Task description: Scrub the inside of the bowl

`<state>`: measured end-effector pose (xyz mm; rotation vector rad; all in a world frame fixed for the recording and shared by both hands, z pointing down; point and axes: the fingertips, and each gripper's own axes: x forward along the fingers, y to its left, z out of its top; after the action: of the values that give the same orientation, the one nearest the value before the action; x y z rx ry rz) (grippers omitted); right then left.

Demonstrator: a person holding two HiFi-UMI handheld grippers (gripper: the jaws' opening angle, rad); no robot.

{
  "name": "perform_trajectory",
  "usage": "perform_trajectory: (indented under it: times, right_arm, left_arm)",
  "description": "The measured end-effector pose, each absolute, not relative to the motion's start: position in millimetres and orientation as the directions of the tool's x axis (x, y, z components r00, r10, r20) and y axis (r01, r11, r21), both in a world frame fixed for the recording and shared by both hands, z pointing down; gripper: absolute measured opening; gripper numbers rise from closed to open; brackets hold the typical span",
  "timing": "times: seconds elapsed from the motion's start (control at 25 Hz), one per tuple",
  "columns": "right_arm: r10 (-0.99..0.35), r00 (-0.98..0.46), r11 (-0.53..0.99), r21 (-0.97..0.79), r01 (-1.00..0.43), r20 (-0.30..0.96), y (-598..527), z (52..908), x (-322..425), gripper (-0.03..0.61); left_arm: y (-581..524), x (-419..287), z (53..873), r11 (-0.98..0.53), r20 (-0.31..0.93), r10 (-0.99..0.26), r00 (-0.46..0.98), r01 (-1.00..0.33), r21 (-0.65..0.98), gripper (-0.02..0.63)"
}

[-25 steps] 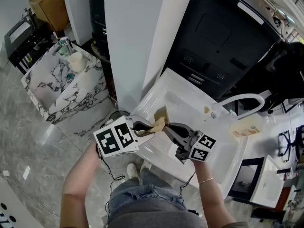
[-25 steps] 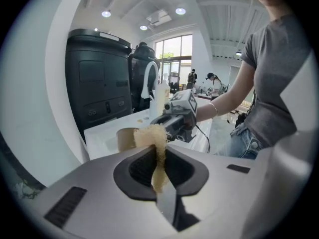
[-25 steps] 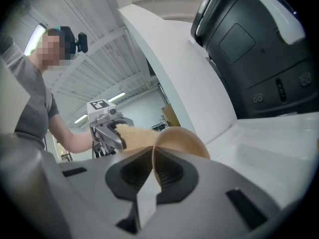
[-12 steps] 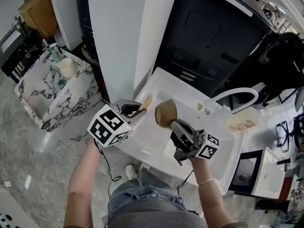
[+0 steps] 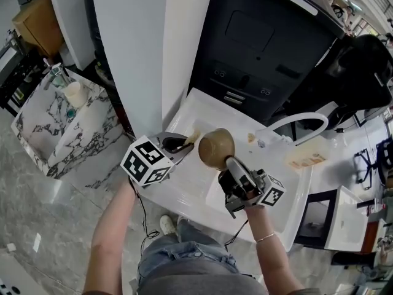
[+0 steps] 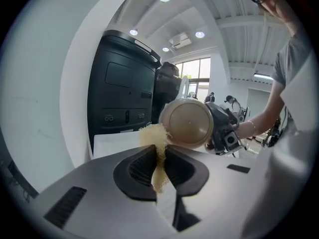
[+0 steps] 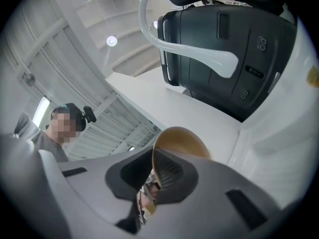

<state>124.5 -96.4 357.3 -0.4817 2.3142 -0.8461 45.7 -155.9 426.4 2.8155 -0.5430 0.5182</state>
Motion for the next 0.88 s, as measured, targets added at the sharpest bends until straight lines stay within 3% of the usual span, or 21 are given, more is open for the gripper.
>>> perform_trajectory:
  times: [0.36,0.88]
  right_arm:
    - [-0.497,-0.672,0.709,-0.704,0.051,-0.549,-107,347,130,0.021]
    - [-0.535,-0.624,0.688,-0.723,0.071,-0.570,-128,351,131,0.021]
  left_arm:
    - [-156,57,428,-0.911,0.333,-0.292,0.897,-0.366,0.188,0.044]
    - [-139,62,441,-0.892,0.331,-0.286,0.899,-0.376,0.252,0.044]
